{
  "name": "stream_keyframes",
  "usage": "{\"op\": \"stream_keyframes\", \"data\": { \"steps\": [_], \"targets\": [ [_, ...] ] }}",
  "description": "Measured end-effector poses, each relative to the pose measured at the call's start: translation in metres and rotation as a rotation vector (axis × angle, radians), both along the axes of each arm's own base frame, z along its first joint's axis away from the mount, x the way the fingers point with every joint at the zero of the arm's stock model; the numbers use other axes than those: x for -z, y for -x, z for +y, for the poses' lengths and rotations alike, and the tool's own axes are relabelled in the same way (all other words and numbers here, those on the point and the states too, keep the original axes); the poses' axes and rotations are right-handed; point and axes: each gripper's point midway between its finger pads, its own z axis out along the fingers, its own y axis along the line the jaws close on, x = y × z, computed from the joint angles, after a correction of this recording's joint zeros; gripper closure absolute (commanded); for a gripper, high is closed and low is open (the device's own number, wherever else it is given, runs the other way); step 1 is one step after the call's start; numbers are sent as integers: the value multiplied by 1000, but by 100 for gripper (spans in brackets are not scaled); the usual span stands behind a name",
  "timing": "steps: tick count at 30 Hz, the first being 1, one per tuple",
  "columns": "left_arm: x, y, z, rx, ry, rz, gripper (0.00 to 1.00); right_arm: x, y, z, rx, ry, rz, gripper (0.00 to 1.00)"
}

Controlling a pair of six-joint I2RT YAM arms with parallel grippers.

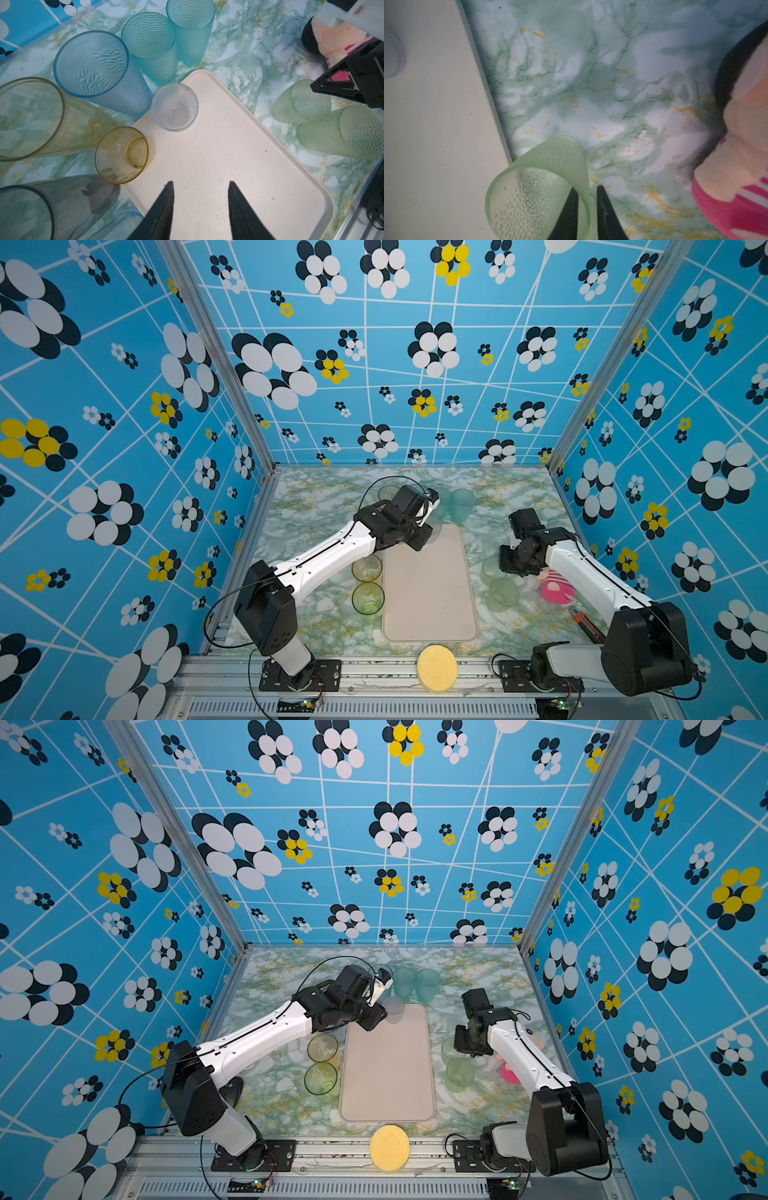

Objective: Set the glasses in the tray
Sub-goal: 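Close the right gripper on the rim of the light green textured cup, then carry the light green cup onto the tray with the right gripper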

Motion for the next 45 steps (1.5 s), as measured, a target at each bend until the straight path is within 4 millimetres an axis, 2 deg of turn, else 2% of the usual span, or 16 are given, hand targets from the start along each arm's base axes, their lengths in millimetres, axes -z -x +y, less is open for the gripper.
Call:
{"op": "stream_keyframes", "data": {
  "steps": [6, 24, 31, 37, 45],
  "targets": [
    [0, -1, 0, -2, 0, 0, 56, 5, -2, 2, -3, -8, 8, 87],
    [7, -3, 1, -6, -11, 11, 56, 1, -6, 3, -7, -10, -4, 97],
    [7, -3, 1, -7, -11, 11, 56, -28, -30, 10, -26, -27, -88, 97],
    [7, -6, 4, -16, -11, 11, 56, -49, -55, 29, -96, -24, -128, 97],
    [7, -8, 6, -22, -11, 12, 56, -46, -83, 53, -165, -10, -110, 97]
  ]
}}
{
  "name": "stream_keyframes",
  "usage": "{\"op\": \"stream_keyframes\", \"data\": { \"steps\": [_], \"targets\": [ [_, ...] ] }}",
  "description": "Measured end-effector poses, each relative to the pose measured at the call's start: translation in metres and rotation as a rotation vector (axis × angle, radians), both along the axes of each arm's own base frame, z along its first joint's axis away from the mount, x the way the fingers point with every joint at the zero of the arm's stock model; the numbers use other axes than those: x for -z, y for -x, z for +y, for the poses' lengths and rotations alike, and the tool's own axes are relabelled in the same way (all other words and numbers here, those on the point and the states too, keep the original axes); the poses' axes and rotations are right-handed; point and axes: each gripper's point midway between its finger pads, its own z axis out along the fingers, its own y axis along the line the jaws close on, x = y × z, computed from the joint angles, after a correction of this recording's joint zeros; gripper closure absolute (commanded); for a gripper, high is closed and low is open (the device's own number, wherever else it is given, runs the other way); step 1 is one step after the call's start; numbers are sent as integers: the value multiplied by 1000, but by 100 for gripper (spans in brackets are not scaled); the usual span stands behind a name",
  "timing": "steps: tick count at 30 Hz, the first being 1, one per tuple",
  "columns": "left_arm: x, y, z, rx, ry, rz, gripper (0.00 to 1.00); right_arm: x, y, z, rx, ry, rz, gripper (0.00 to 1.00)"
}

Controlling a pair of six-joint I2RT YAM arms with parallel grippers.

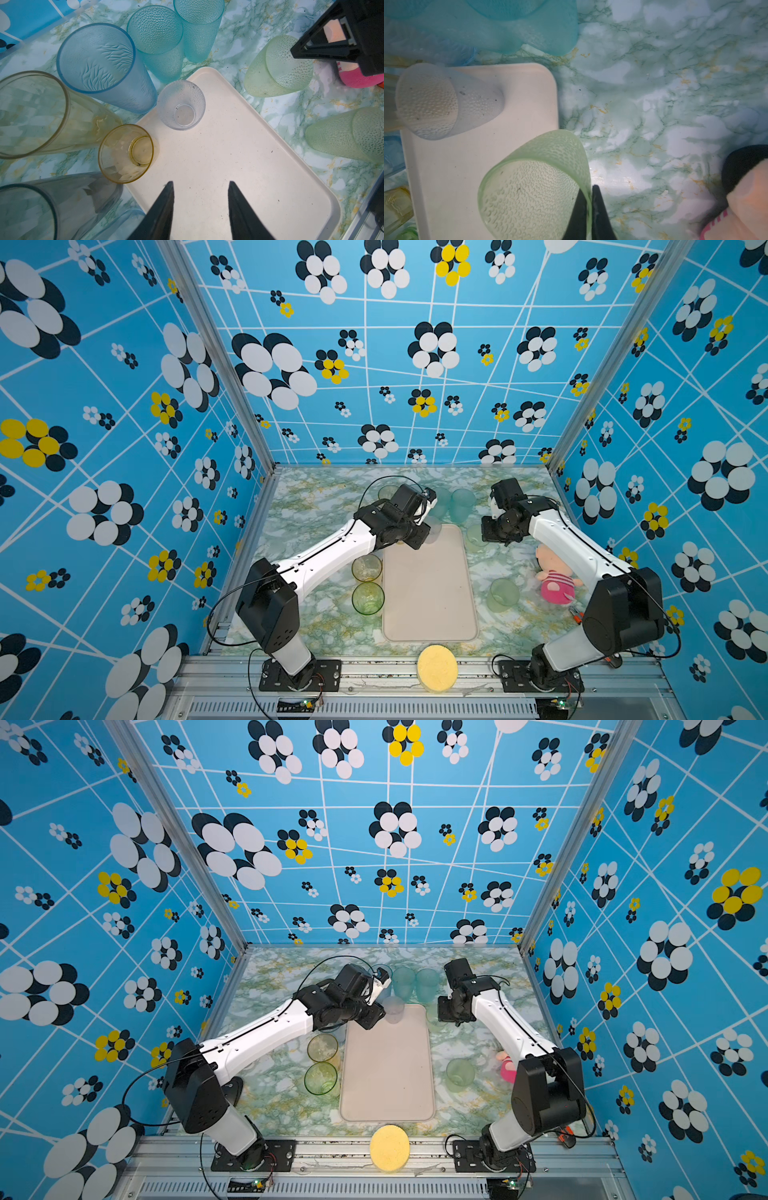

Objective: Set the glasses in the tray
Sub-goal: 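Carry the light green cup onto the tray with the right gripper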

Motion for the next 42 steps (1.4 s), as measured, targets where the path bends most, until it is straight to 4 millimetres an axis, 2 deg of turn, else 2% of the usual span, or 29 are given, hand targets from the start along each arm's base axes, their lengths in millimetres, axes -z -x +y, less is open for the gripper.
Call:
{"op": "stream_keyframes", "data": {
  "steps": [12, 23, 30, 37, 42],
  "targets": [
    [7, -6, 11, -27, -10, 14, 56, 9, -32, 33, -71, 16, 10, 97],
    [9, -8, 19, -39, -4, 22, 56, 24, -46, 38, -75, 35, 45, 97],
    [9, -9, 20, -40, 0, 27, 56, 24, -53, 46, -88, 36, 46, 97],
    [9, -11, 23, -47, 2, 28, 56, 34, -57, 51, -97, 45, 72, 97],
    [8, -11, 26, -52, 3, 27, 56, 31, -64, 56, -102, 43, 66, 97]
  ]
}}
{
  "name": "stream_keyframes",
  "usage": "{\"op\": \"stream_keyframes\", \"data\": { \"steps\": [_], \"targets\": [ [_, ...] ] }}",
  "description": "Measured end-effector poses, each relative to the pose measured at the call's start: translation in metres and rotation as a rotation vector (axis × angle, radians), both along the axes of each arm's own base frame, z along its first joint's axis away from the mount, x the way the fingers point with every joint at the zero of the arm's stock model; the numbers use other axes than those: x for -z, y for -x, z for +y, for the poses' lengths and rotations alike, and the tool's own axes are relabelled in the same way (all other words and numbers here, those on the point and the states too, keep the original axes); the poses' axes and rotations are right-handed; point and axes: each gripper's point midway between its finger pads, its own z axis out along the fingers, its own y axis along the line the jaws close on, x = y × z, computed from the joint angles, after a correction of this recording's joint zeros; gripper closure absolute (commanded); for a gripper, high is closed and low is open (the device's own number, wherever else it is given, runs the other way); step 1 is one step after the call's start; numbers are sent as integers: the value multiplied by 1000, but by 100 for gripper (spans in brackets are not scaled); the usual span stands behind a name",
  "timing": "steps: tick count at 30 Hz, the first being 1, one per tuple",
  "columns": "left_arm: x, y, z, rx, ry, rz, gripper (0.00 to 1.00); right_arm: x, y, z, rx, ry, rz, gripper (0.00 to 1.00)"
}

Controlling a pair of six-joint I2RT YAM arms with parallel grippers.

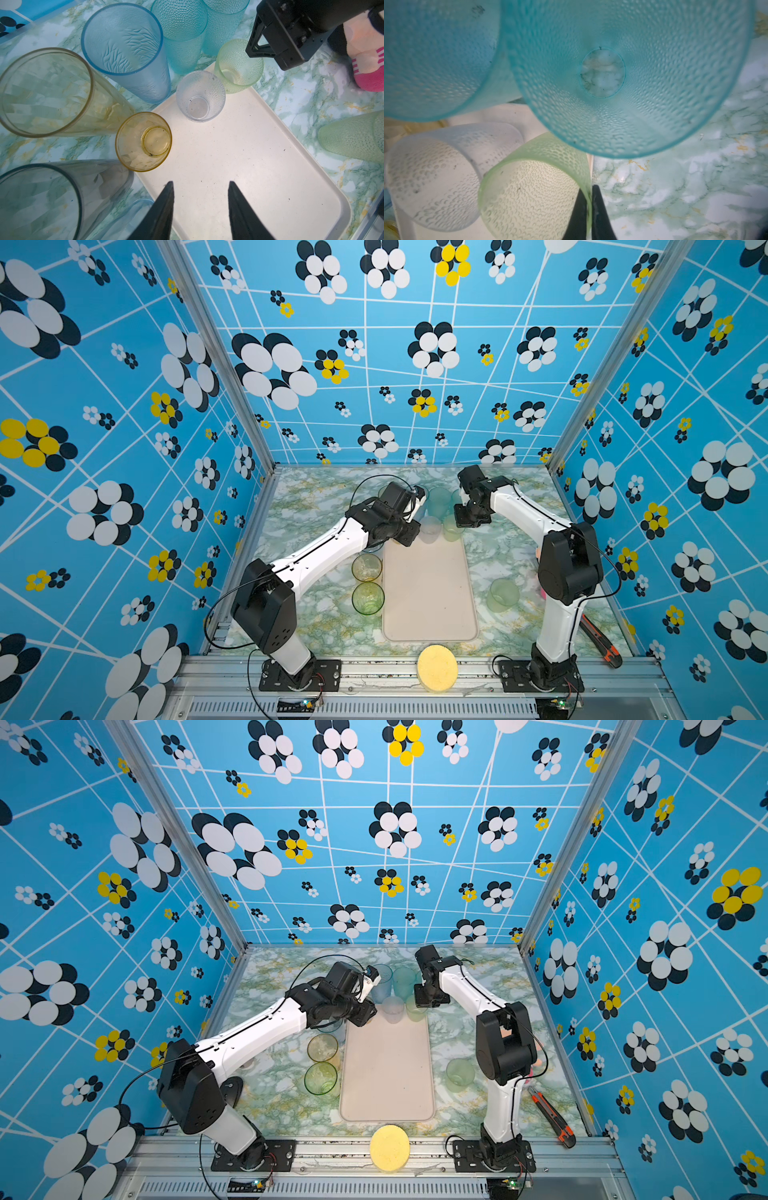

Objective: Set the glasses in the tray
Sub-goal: 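Carry the light green cup onto the tray with the right gripper, then open the right gripper to release the light green cup on the tray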

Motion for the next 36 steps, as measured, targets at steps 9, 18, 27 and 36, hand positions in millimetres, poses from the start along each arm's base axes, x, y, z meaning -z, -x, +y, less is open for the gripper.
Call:
{"op": "stream_keyframes", "data": {
  "steps": [9, 18, 27, 36],
  "targets": [
    [-1, -1, 2, -6, 1, -1, 56, 4, -3, 9, -23, 5, 6, 97],
    [0, -1, 2, -6, 0, -1, 56, 0, -3, 9, -30, 28, 3, 97],
    [1, -1, 3, -6, -1, 1, 56, 2, 1, 4, -32, 60, 19, 96],
    [-1, 0, 7, -13, 1, -1, 55, 4, 1, 4, -35, 63, 24, 82]
  ]
}}
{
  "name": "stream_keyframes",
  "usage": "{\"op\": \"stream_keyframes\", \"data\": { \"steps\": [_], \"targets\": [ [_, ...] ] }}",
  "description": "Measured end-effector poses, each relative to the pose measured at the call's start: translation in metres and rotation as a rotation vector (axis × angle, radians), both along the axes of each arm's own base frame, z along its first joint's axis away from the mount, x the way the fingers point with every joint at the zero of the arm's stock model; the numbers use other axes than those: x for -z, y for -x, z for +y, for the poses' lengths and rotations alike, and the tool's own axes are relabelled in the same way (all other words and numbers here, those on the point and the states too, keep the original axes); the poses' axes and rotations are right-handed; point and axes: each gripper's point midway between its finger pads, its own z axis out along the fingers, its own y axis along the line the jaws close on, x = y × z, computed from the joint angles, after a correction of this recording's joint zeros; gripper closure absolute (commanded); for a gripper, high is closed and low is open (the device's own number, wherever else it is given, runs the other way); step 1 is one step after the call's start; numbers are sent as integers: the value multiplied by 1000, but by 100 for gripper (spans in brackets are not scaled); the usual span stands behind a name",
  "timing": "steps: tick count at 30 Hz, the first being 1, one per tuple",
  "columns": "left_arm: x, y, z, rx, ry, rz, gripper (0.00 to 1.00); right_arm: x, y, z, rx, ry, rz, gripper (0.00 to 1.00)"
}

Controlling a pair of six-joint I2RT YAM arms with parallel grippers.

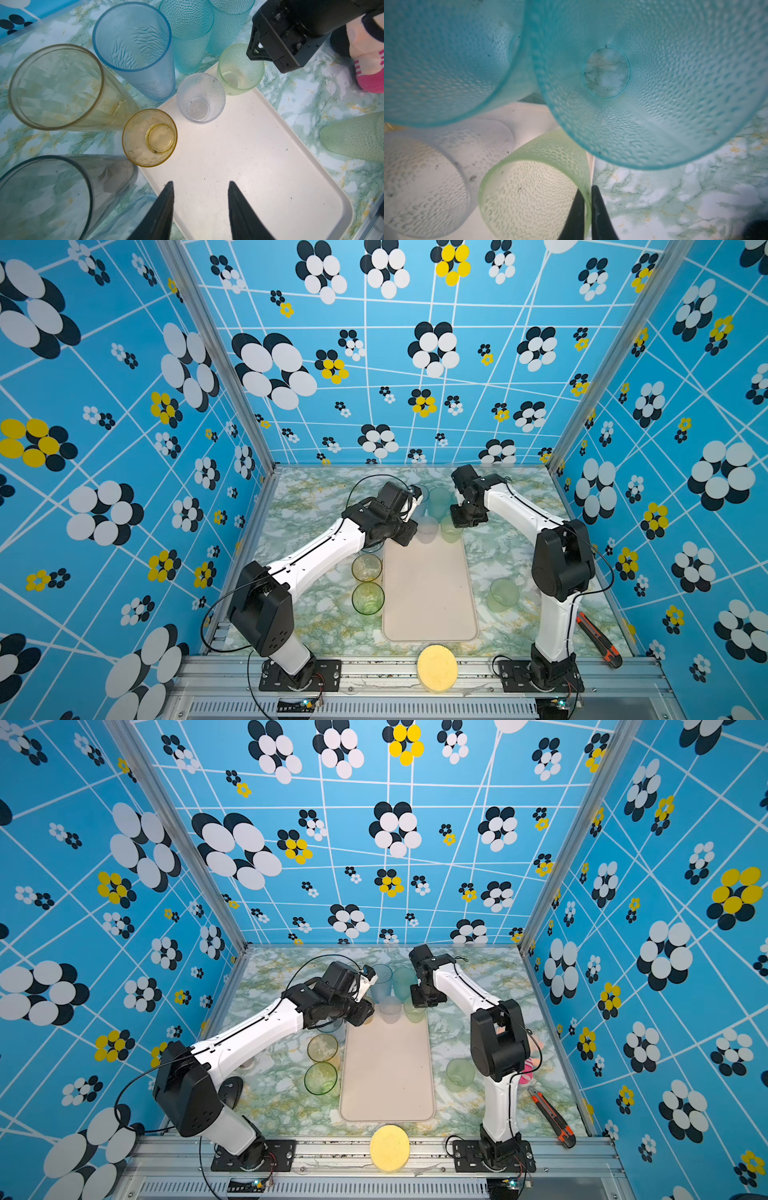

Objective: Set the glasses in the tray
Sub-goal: 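Open the right gripper to release the light green cup on the tray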

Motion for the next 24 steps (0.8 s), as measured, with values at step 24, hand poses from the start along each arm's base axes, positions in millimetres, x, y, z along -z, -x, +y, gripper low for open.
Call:
{"op": "stream_keyframes", "data": {
  "steps": [24],
  "targets": [
    [-23, 14, 13, -7, 21, -38, 56, -20, 14, -18, 54, -51, -76, 57]
  ]
}}
